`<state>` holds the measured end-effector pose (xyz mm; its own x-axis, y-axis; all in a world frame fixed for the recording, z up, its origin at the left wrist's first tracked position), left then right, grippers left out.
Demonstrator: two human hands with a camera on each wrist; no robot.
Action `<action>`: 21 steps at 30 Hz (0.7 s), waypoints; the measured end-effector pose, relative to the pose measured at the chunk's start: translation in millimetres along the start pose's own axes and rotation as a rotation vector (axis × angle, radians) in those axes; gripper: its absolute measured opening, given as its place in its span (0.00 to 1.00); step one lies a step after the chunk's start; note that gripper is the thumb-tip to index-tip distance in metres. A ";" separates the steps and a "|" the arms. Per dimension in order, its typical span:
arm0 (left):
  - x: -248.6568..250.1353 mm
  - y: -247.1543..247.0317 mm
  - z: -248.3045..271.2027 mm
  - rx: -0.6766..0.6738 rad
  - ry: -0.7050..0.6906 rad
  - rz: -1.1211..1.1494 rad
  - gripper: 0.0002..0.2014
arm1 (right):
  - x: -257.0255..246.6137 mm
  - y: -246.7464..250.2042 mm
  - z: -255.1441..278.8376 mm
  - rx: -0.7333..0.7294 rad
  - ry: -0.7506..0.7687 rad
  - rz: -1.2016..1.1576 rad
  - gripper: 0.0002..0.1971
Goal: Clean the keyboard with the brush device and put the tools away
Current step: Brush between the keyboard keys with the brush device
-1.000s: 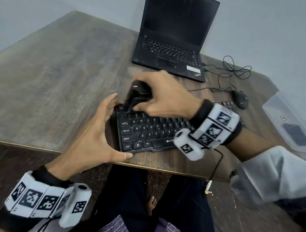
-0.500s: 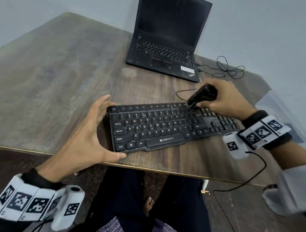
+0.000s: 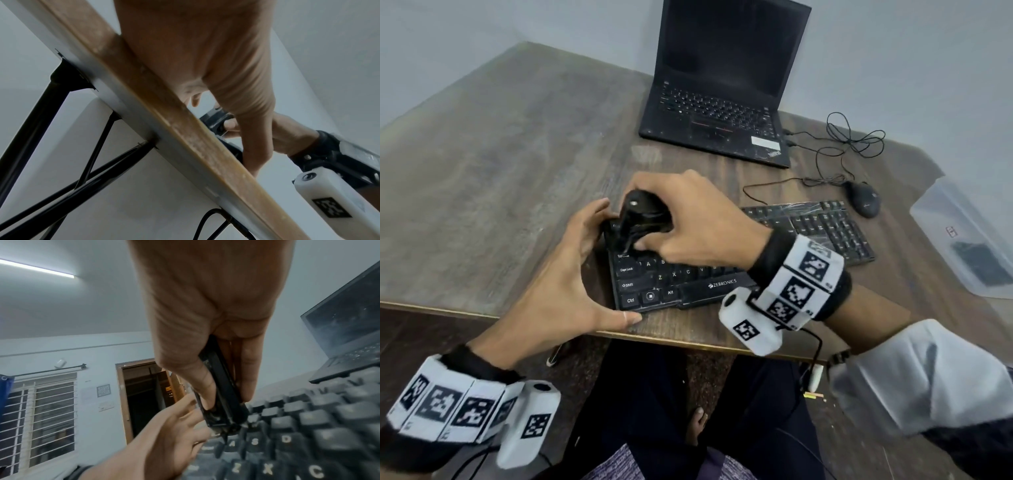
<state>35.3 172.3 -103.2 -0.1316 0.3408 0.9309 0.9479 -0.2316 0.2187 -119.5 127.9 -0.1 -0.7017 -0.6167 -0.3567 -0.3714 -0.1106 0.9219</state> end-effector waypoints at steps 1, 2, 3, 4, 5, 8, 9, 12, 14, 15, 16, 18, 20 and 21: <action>0.4 0.3 -0.1 0.002 -0.007 0.000 0.69 | -1.9 -0.6 0.6 -0.002 0.007 -0.011 0.16; 0.8 0.7 -0.3 0.001 -0.010 0.000 0.70 | 2.3 2.7 4.4 0.001 -0.002 -0.022 0.16; 0.5 1.7 -0.3 0.001 -0.013 -0.001 0.70 | 11.4 8.1 10.4 0.007 -0.027 -0.034 0.17; 0.5 2.5 -1.1 -0.003 -0.020 -0.004 0.71 | 24.1 17.0 19.0 0.022 -0.068 -0.041 0.17; 0.4 3.0 -2.1 -0.011 -0.026 -0.009 0.71 | 40.2 27.4 29.7 0.046 -0.121 -0.039 0.18; 1.3 1.0 -9.2 -0.027 -0.039 -0.034 0.73 | 95.8 66.2 70.7 0.175 -0.304 0.008 0.20; 0.9 -0.9 -11.8 -0.032 -0.039 -0.036 0.73 | 112.8 77.9 83.8 0.220 -0.365 0.043 0.21; -1.9 -4.2 -17.3 -0.041 -0.047 -0.022 0.72 | 151.9 98.7 110.3 0.241 -0.526 0.197 0.21; -3.0 -5.5 -20.4 -0.040 -0.054 -0.026 0.71 | 166.4 107.7 119.0 0.262 -0.590 0.250 0.21; -2.7 -6.0 -21.2 -0.038 -0.058 -0.031 0.71 | 168.0 110.4 119.3 0.278 -0.602 0.258 0.20; -1.8 -6.8 -21.5 -0.038 -0.061 -0.036 0.71 | 166.7 111.5 117.7 0.295 -0.602 0.261 0.20; 0.1 -8.5 -20.8 -0.040 -0.071 -0.048 0.72 | 150.2 106.6 106.9 0.316 -0.564 0.244 0.20; 1.8 -9.0 -19.5 -0.040 -0.075 -0.056 0.71 | 115.2 87.4 88.6 0.313 -0.475 0.188 0.20; 2.1 -8.9 -19.4 -0.038 -0.072 -0.059 0.71 | 92.4 73.6 77.7 0.300 -0.405 0.156 0.21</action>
<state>21.0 157.4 -97.5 -0.1644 0.4190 0.8930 0.9273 -0.2431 0.2848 -258.9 123.4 23.1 -0.9191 -0.2510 -0.3038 -0.3603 0.2232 0.9057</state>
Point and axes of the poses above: each hand's wrist, its own z-axis away from the middle knuckle, its own y-axis out of the back of the hand, x = y × z, the point moved 5 cm from there along -z, towards the middle knuckle, and after that the axes turned 1 degree about z, right-handed, at the moved point
